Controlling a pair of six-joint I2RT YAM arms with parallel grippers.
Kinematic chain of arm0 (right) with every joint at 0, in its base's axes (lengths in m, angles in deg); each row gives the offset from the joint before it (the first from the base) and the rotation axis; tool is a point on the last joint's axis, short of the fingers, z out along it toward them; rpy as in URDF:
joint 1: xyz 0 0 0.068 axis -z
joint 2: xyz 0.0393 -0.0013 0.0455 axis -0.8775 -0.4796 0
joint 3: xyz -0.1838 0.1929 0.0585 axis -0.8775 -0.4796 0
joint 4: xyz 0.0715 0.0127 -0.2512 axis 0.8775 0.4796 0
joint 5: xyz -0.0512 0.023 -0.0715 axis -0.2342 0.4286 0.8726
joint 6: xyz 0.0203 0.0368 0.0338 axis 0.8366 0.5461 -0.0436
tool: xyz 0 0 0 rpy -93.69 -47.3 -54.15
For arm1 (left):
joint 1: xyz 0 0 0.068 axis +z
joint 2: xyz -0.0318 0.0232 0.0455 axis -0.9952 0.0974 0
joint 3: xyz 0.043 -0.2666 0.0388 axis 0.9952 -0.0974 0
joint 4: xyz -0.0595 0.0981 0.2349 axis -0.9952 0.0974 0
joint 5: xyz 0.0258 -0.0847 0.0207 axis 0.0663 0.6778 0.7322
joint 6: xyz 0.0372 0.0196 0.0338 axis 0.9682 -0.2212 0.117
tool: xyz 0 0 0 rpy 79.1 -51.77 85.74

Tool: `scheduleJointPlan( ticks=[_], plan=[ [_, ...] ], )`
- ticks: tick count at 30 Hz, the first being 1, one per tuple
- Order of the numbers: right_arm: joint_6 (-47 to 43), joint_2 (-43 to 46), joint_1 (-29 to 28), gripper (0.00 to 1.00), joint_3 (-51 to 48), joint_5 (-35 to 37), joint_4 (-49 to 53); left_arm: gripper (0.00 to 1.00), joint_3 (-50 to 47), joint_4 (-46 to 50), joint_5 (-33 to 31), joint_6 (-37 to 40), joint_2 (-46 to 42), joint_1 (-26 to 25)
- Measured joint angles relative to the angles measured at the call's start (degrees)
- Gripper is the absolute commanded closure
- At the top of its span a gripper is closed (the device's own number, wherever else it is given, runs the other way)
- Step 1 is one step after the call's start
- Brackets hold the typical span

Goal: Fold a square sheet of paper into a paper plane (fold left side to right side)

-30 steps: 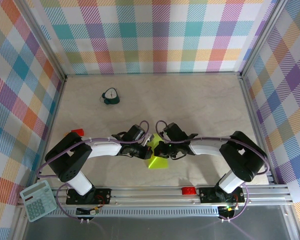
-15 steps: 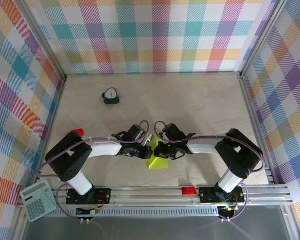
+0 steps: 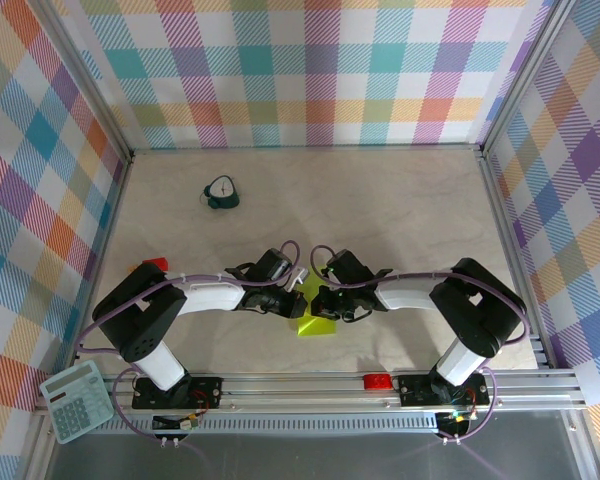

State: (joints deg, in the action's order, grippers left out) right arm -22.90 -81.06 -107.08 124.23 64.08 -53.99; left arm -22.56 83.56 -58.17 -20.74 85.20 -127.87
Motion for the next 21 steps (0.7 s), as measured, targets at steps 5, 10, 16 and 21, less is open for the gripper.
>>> scheduleJointPlan(
  ticks=[5, 10, 16, 21],
  plan=[
    [0.4, 0.4, 0.0, 1.0, -1.3, 0.0, -1.9, 0.78, 0.0, 0.0, 0.0, -0.6, -0.7, -0.3],
    [1.4, 1.2, 0.0, 1.0, -3.1, 0.2, -4.1, 0.7, 0.0, 2.9, -2.9, -1.5, -5.1, 0.6],
    [1.7, 1.5, 0.0, 1.0, -3.8, 0.2, -5.2, 0.82, -0.1, 6.2, -3.4, -2.4, -12.9, 1.4],
    [1.7, 1.5, 0.0, 1.0, -4.0, 0.0, -5.6, 0.92, -3.2, 4.7, 1.3, -5.7, -16.9, 0.8]
  ],
)
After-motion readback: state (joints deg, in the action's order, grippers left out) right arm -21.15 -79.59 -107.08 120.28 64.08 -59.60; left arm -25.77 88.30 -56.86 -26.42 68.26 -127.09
